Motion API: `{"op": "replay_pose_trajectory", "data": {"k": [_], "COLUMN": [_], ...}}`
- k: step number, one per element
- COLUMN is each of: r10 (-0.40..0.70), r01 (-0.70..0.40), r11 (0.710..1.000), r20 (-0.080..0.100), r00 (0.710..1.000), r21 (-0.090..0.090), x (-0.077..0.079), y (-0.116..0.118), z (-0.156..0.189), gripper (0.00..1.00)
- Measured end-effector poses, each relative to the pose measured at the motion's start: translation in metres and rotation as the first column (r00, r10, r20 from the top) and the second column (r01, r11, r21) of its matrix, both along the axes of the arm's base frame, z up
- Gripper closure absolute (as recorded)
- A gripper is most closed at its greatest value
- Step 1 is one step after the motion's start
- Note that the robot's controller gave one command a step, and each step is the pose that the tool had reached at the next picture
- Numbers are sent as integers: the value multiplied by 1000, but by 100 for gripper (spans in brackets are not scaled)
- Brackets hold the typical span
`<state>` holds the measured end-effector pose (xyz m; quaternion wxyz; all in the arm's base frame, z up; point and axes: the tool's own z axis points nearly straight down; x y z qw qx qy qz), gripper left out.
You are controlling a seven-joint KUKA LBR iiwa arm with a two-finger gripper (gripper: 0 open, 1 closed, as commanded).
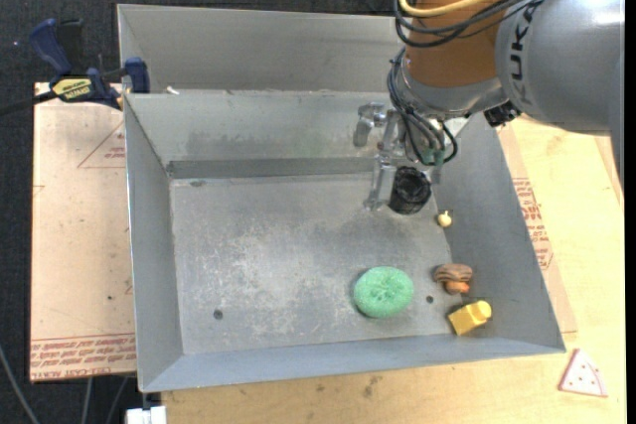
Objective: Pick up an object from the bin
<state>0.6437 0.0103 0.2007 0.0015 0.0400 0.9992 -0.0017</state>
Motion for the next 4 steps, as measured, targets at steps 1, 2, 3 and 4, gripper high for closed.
{"op": "replay_pose_trajectory", "data": {"k": [1,2,3,4], "r10": [2,13,277,283], "r01": [-2,-13,-277,-283], "r11": [1000,1000,961,959], "r20": [-2,5,-6,2], "r00": [1000,1000,961,959], "r21": [7,3,4,5], "x": [-23,-31,-25,-42], "y": [-29,-53,-27,-19], "z": [-8,-14,-43,-50], "gripper": [0,0,0,0]}}
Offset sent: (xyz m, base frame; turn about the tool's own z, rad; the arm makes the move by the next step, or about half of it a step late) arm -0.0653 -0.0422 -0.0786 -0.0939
